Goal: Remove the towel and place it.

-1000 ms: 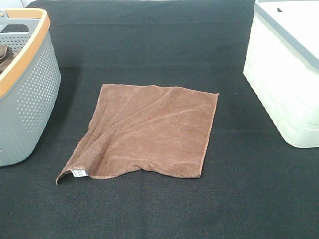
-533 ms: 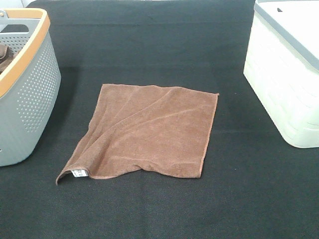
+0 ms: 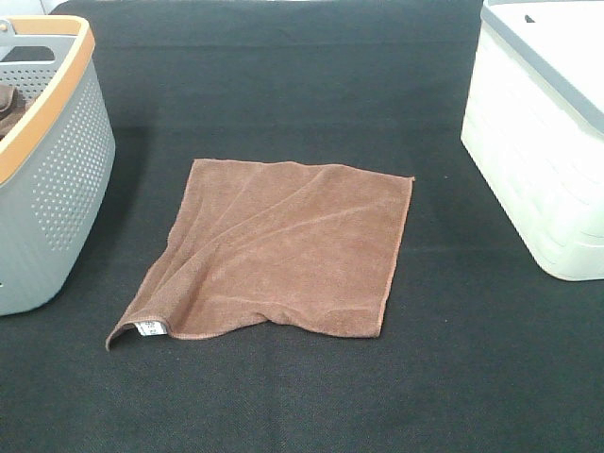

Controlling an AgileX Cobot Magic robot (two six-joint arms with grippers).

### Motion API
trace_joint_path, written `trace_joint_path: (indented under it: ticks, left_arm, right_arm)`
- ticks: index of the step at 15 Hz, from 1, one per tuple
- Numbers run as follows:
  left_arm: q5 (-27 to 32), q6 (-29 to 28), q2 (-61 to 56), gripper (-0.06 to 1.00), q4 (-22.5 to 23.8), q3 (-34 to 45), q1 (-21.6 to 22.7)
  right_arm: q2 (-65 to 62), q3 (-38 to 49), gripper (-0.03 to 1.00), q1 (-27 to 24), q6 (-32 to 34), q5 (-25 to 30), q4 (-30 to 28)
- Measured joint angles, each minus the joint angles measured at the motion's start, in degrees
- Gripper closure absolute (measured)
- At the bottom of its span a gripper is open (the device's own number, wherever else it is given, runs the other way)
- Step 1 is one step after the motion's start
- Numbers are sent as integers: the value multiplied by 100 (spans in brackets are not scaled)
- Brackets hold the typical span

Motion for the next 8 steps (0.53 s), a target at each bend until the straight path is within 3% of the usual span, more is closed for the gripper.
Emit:
trace_joint_path:
  ticks: [3, 5, 6, 8]
  left_arm:
    - [0, 0, 0, 19, 0, 0, 40]
    - [0, 0, -6, 19, 0, 0, 556]
    - [0, 0, -6, 19, 0, 0, 556]
    - [0, 0, -11, 19, 0, 0, 1381]
  right_arm:
    - [0, 0, 23, -11, 0, 0, 0]
    - [0, 0, 23, -367, 0, 0, 11]
    - [0, 0, 23, -367, 0, 0, 11]
    - [0, 0, 23, -1358, 0, 0, 11]
